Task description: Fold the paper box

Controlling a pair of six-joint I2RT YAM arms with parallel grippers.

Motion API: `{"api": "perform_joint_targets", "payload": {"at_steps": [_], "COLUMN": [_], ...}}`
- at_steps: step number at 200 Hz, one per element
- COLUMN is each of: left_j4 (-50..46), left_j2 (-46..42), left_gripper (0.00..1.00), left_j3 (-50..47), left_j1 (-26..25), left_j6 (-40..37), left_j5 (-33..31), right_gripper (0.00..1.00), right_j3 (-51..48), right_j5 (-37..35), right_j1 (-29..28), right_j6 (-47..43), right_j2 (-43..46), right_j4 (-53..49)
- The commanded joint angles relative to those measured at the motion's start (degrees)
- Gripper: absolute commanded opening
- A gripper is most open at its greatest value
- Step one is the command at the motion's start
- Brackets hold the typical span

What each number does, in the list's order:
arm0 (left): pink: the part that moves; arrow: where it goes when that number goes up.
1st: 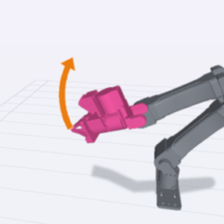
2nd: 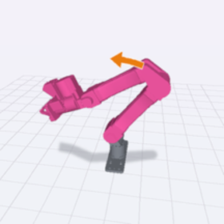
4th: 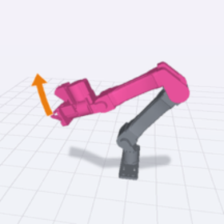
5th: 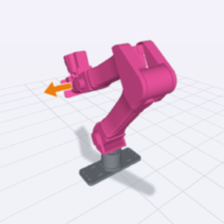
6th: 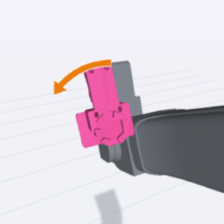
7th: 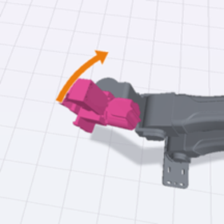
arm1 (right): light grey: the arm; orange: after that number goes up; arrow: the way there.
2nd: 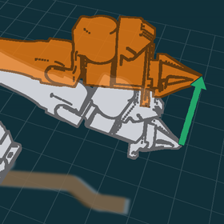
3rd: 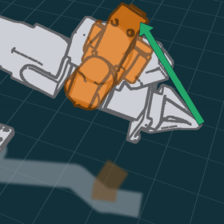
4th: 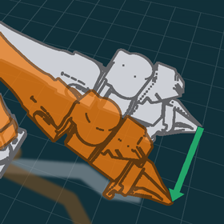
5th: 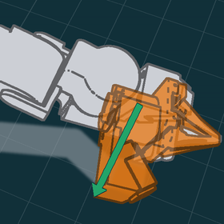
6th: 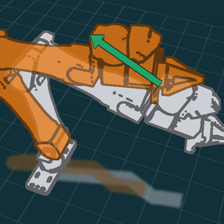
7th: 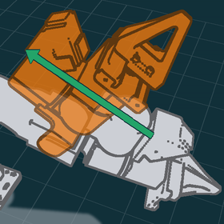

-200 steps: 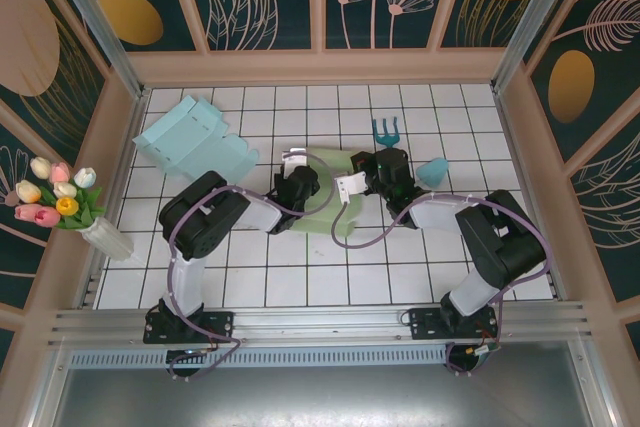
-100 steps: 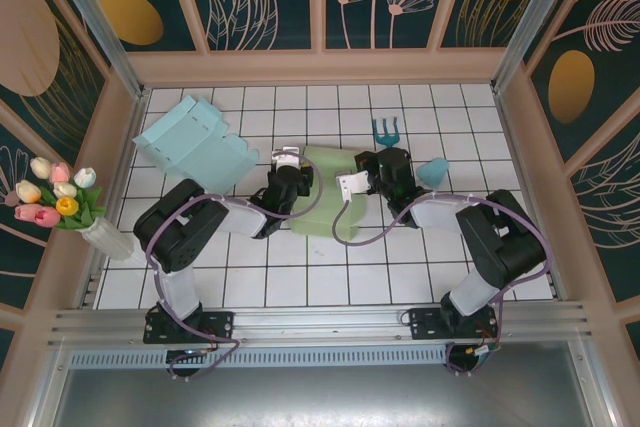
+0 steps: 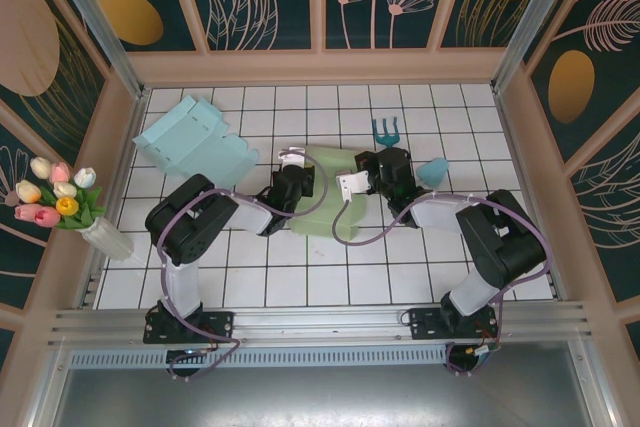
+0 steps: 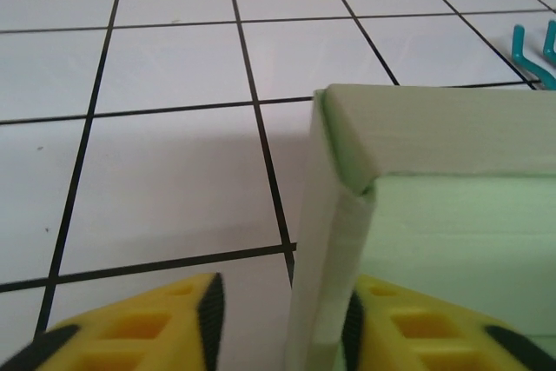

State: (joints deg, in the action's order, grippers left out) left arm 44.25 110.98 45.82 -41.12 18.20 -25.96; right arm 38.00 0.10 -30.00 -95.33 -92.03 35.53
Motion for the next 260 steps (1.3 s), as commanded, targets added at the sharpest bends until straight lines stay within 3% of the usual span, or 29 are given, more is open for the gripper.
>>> {"api": "perform_joint_targets", "payload": {"at_steps": [1,47,79,128,135,137,138,140,144,164,182,200,214,225,260], "left_j4": [3.4,6.5,7.4,12.5,13.3,13.6,13.7,13.9,14.3,16.7,18.6,21.5,25.8,27.2,24.8], "left_j2": [0.5,0.1,-0.6,-3.9,-4.3,-4.3,-4.4,-4.5,-4.6,-4.3,-2.9,-1.1,0.2,1.1,1.8], "left_gripper": [0.32,0.14,0.08,0.04,0.04,0.04,0.04,0.04,0.03,0.03,0.02,0.02,0.03,0.04,0.05], "left_j3": [0.9,-1.7,-3.3,-8.5,-9.2,-9.3,-9.5,-9.6,-9.9,-10.9,-10.5,-10.4,-11.1,-10.9,-8.8], "left_j1": [0.5,0.5,0.4,0.4,0.4,0.4,0.4,0.4,0.5,0.4,0.4,0.4,0.4,0.4,0.4], "left_j6": [-1.1,-1.3,-0.8,-1.4,-1.6,-1.8,-1.8,-1.9,-2.1,-3.7,-5.3,-6.7,-8.4,-8.1,-9.2], "left_j5": [-0.4,-1.2,-4.5,-7.7,-8.1,-8.3,-8.4,-8.5,-8.8,-10.3,-11.2,-10.6,-6.8,-7.1,-6.4], "right_gripper": [0.09,0.27,0.39,0.45,0.58,0.66,0.81,0.94,0.99,0.99,0.99,0.99,0.99,0.99,0.98], "right_j3": [0.1,0.3,0.5,-4.0,-5.0,-5.4,-5.5,-5.9,-6.5,-9.3,-9.0,-0.8,7.8,10.4,8.2], "right_j5": [3.6,7.3,9.5,9.0,8.2,8.0,7.9,7.6,7.2,2.1,-7.6,-16.8,-13.7,-7.0,-2.0], "right_j1": [0.2,0.5,0.5,-0.5,-0.7,-0.7,-0.7,-0.7,-0.7,-0.7,-0.7,0.8,4.7,7.6,8.7], "right_j6": [3.0,7.7,11.9,20.1,22.7,23.4,24.0,24.9,26.8,37.7,55.3,76.0,89.5,95.2,108.0], "right_j2": [0.6,3.6,7.2,16.8,18.6,19.1,19.4,19.8,20.9,24.5,26.0,26.1,24.6,23.4,22.6], "right_j4": [-2.1,-2.6,-4.0,-0.2,1.1,1.6,1.8,2.2,3.1,8.5,11.8,-1.5,-17.6,-22.8,-21.5]}}
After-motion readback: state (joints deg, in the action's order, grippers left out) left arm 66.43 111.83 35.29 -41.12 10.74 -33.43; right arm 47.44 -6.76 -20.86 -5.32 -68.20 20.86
